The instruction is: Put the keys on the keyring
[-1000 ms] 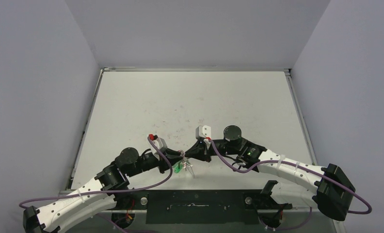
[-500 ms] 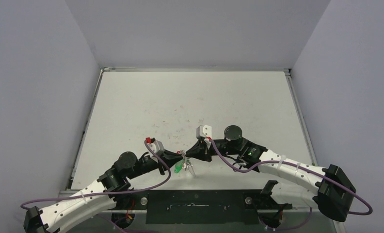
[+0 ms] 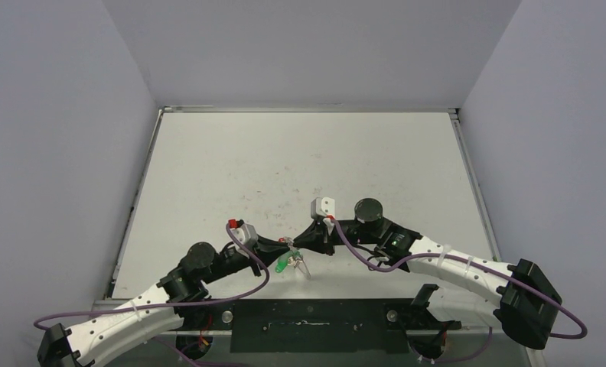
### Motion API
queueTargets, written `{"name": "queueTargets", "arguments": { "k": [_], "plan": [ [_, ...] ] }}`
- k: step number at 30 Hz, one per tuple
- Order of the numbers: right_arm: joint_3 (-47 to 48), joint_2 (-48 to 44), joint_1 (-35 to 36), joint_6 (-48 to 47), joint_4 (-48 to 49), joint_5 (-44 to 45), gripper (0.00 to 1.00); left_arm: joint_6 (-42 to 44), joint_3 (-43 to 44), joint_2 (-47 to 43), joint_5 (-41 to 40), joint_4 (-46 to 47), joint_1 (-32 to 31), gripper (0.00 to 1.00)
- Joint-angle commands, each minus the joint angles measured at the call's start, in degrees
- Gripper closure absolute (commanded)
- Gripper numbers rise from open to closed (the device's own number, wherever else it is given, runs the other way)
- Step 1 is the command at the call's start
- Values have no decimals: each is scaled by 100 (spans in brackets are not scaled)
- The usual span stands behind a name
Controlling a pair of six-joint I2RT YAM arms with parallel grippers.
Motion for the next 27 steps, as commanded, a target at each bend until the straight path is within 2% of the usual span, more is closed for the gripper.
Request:
{"name": "queueTargets", "arguments": {
  "k": [1, 23, 27],
  "plan": [
    [71, -301, -3, 167, 1170, -207, 100, 107, -203, 133, -94, -35, 12, 100],
    [-106, -260, -7, 795, 2098, -296, 100, 252, -789, 121, -156, 665, 12, 100],
    [-140, -255, -5, 927, 2281, -297, 100, 543, -940, 31, -43, 859, 12, 85]
  ]
}}
